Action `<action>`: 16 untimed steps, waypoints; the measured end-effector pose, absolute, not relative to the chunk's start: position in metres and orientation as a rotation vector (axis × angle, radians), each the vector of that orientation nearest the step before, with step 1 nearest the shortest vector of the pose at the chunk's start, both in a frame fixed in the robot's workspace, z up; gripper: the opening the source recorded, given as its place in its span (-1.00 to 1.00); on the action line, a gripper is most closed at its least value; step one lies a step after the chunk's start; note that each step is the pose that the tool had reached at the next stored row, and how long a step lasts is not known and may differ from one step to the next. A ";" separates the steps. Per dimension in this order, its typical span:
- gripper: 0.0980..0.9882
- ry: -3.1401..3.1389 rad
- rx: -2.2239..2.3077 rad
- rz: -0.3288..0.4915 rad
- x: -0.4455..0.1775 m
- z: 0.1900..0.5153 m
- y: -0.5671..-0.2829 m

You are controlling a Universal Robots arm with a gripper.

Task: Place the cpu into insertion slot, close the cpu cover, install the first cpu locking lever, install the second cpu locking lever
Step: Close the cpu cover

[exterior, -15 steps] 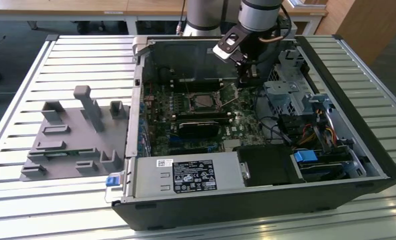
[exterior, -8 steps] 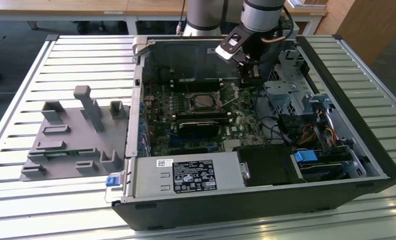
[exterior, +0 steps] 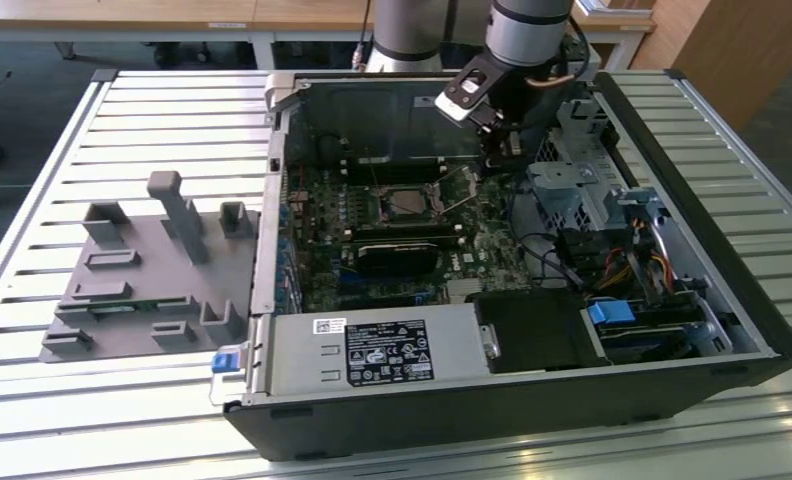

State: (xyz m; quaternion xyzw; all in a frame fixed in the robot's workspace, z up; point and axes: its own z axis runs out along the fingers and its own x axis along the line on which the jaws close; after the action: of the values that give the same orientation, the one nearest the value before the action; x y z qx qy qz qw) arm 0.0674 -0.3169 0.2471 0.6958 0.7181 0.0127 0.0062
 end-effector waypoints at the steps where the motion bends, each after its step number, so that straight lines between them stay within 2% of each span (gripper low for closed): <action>1: -0.98 2.247 2.177 0.039 0.068 0.246 -0.317; 16: -0.98 2.247 2.178 0.034 0.062 0.237 -0.316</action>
State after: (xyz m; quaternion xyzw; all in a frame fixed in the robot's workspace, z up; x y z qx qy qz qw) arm 0.0624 -0.3162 0.2367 0.6959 0.7181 0.0107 0.0060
